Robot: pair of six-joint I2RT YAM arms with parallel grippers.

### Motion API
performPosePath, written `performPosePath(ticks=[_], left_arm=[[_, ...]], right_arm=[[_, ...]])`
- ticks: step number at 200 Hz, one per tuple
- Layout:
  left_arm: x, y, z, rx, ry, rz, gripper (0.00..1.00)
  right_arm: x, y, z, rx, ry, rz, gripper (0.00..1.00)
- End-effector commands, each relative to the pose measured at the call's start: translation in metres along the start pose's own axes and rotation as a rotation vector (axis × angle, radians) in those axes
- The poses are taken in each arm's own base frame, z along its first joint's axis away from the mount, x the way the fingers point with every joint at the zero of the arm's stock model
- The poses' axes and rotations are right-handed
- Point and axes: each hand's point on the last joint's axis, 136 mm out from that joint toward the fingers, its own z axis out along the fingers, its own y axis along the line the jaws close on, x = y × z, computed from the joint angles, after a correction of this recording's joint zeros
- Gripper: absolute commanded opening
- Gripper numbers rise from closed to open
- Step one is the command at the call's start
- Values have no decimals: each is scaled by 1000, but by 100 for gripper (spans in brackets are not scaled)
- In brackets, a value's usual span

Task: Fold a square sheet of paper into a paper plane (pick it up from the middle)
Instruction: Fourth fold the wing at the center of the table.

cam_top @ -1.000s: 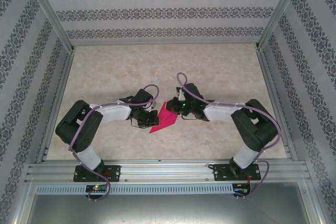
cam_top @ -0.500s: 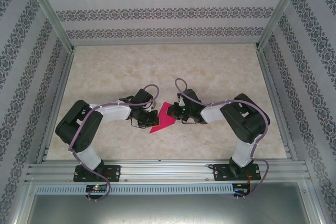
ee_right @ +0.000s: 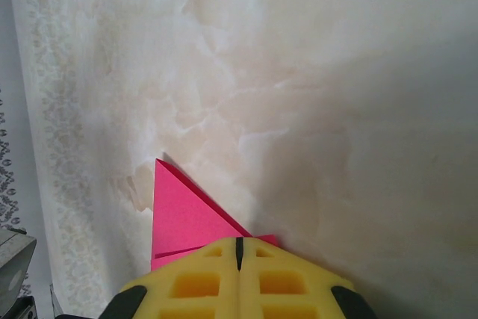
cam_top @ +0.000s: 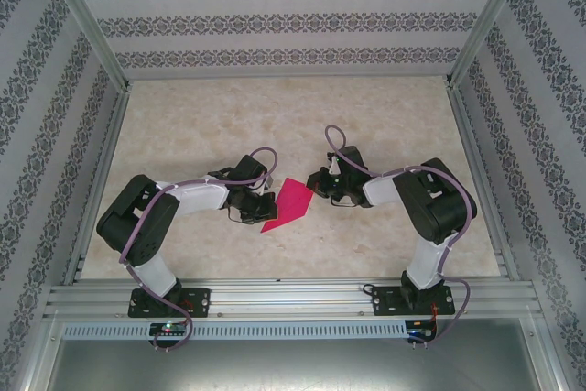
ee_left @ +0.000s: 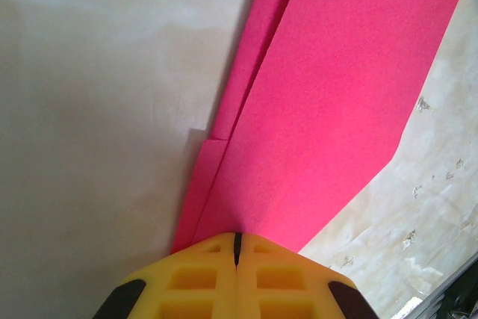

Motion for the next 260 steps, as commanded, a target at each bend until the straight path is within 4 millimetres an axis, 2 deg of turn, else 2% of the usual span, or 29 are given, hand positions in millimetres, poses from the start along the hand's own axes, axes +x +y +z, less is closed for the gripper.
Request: performPosePath(ticks=[1, 35, 56, 84, 110, 135, 161, 188, 236, 260], left_arm=[[31, 54, 7, -188, 102, -74, 3], [32, 54, 7, -186, 104, -72, 3], [32, 54, 7, -186, 102, -72, 3], [32, 54, 7, -186, 103, -72, 3], [32, 53, 6, -184, 102, -72, 3], [31, 53, 7, -182, 101, -72, 3], [32, 53, 7, -182, 103, -74, 3], [31, 53, 7, -181, 103, -71, 3], [30, 47, 4, -157, 94, -61, 3], [21, 30, -6, -118, 68, -42, 4]], right_arm=[[-21, -31, -7, 109, -89, -20, 0], [-32, -15, -19, 73, -127, -53, 0], [-38, 1, -30, 43, -150, -85, 1], [-36, 24, -42, -15, -149, -117, 2], [-20, 43, -48, -38, -125, -144, 4], [11, 60, -29, -80, -39, -149, 3], [41, 62, -3, -79, 25, -138, 3], [61, 53, 17, -68, 78, -108, 2], [66, 6, 27, 49, 96, -44, 2], [70, -3, 26, 69, 98, -32, 1]])
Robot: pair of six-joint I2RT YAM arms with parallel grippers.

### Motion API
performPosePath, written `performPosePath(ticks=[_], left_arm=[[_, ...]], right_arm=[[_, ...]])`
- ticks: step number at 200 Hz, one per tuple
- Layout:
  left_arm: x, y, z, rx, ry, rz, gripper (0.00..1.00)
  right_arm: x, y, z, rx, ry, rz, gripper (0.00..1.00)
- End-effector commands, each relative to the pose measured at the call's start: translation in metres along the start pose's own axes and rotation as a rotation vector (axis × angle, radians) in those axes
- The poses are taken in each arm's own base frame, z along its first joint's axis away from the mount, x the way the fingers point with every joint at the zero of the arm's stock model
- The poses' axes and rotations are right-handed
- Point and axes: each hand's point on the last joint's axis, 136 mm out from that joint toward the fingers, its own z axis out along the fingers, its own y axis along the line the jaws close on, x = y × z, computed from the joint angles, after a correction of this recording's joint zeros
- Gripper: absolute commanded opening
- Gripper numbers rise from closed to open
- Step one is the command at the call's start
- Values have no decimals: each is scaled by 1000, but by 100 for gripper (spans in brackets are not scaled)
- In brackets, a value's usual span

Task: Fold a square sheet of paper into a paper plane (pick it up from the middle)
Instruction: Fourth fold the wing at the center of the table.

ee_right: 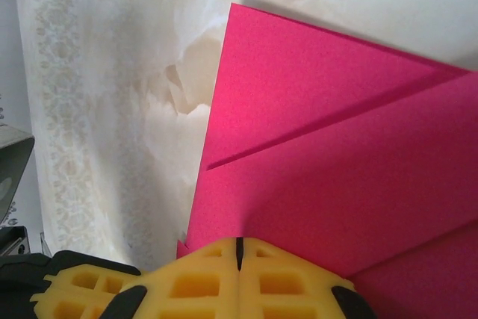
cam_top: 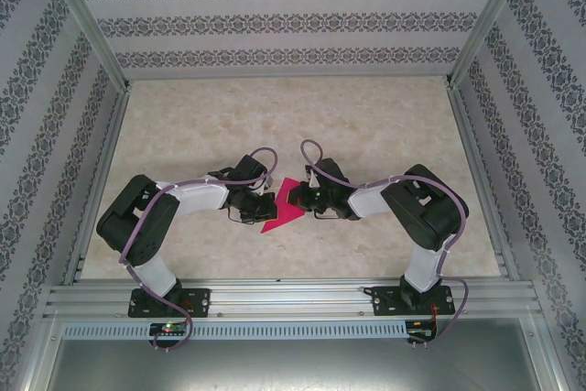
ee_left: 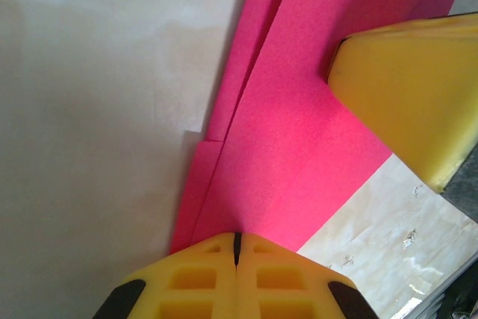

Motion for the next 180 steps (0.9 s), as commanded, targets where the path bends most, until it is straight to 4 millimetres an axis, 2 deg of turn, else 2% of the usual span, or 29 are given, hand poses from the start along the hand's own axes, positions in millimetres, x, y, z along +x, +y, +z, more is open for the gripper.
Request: performPosePath(ticks=[1, 43, 67, 77, 111, 138, 180], left_arm=[[21, 30, -6, -117, 69, -41, 5], [-4, -13, -34, -24, -11, 25, 7], [-16, -36, -31, 80, -18, 32, 9], [-18, -40, -27, 103, -12, 25, 10], [-25, -36, -8, 110, 0, -1, 11], [-20, -28, 10, 111, 49, -25, 14], [1, 13, 14, -53, 91, -68, 14]], right_arm=[[8, -35, 2, 89, 7, 51, 1], [9, -33, 1, 79, 17, 44, 1], [10, -35, 3, 80, 20, 53, 1], [10, -35, 3, 78, 18, 56, 1], [11, -36, 3, 82, 19, 59, 1], [11, -38, 3, 88, 18, 62, 1], [12, -43, 4, 100, 20, 72, 1]])
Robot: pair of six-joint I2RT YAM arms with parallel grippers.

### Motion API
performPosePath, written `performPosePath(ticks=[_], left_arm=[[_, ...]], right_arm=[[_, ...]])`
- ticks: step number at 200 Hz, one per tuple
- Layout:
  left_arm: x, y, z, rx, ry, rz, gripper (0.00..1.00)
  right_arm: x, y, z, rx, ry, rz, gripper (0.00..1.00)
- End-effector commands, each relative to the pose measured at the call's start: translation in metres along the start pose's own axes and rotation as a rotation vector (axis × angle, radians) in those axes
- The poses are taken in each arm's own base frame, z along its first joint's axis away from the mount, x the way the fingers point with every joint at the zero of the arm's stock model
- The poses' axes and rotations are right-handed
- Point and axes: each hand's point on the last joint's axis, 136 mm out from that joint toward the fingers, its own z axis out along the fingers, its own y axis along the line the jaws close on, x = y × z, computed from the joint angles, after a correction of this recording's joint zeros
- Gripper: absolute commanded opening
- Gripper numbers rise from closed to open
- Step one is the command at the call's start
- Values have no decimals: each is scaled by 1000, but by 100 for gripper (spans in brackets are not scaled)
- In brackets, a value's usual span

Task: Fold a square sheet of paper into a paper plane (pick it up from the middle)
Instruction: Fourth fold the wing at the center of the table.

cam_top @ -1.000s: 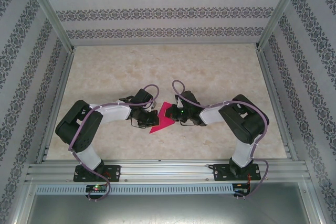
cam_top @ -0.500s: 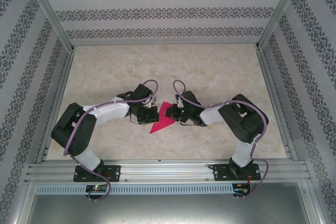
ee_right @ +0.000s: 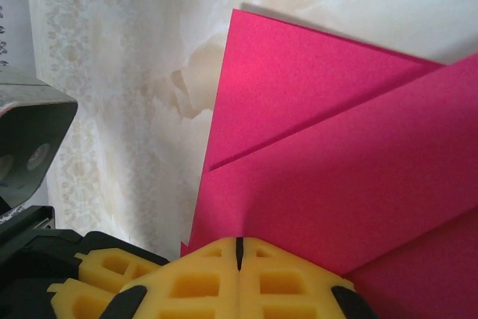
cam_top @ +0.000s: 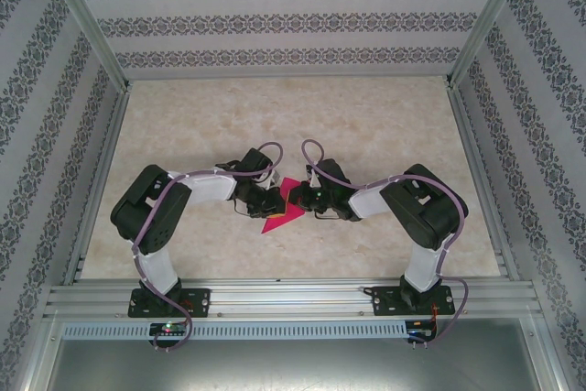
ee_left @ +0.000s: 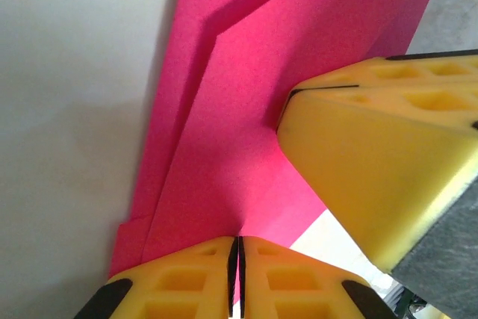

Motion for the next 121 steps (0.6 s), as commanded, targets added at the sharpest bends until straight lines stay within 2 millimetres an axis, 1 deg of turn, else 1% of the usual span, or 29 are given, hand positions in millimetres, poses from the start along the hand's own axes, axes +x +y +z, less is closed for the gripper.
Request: performPosePath(ticks=[1, 18, 36, 67, 98, 121], left_arm=[[13, 31, 1, -117, 24, -39, 14], [23, 39, -4, -139, 33, -45, 13], [33, 42, -9, -138, 36, -49, 13], [43, 44, -17, -144, 45, -51, 13], [56, 56, -19, -178, 70, -75, 13], [60, 59, -24, -193, 61, -81, 12]], right_arm=[[13, -43, 3, 123, 26, 71, 1], [12, -45, 3, 129, 25, 76, 1], [12, -49, 3, 136, 25, 82, 1], [12, -53, 2, 146, 26, 90, 1], [10, -55, 0, 152, 22, 90, 1], [10, -57, -1, 156, 22, 91, 1]])
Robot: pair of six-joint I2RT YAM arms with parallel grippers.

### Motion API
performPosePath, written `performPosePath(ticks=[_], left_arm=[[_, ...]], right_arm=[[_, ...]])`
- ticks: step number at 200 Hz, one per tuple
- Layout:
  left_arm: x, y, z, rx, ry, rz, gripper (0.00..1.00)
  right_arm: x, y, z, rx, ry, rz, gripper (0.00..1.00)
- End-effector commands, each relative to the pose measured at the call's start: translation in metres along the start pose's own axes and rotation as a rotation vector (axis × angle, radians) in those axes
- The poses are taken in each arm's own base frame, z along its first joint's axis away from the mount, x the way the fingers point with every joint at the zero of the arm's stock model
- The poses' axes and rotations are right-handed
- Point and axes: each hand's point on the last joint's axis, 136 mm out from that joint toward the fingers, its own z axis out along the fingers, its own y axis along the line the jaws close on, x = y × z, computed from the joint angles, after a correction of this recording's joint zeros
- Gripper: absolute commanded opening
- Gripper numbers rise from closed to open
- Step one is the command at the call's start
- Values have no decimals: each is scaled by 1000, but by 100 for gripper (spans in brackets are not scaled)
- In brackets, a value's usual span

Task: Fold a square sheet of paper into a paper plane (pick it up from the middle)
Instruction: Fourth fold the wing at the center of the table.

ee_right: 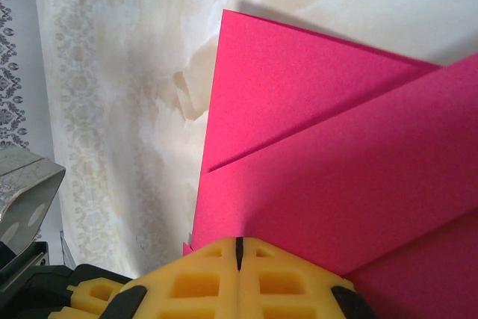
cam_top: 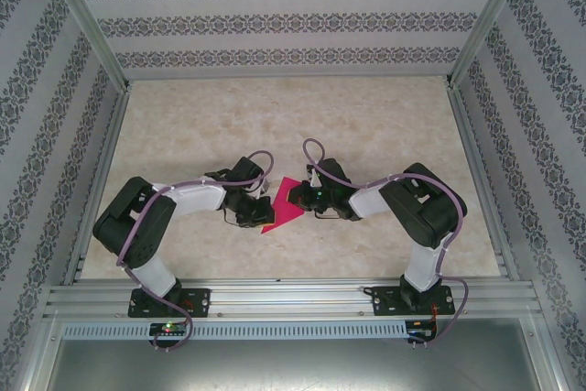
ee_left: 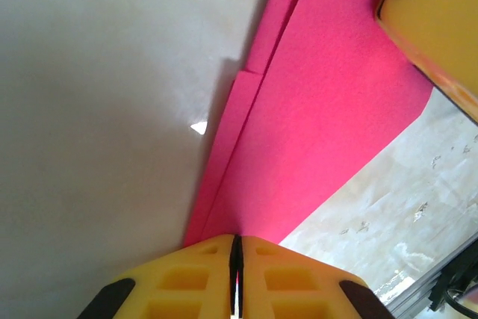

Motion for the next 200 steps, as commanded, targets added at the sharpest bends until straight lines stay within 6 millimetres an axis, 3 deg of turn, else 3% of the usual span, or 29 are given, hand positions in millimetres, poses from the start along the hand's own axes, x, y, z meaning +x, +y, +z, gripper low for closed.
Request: performPosePath(ticks=[1, 114, 154, 200], left_arm=[[29, 35, -5, -125, 70, -63, 12], [50, 58, -13, -199, 86, -85, 10], [45, 42, -23, -142, 44, -52, 10], [23, 3, -44, -11, -70, 15, 12]], right_arm=[[10, -56, -2, 172, 10, 69, 1], [9, -59, 1, 179, 14, 77, 1], [9, -57, 1, 175, 14, 78, 1], [9, -53, 0, 169, 12, 71, 1]])
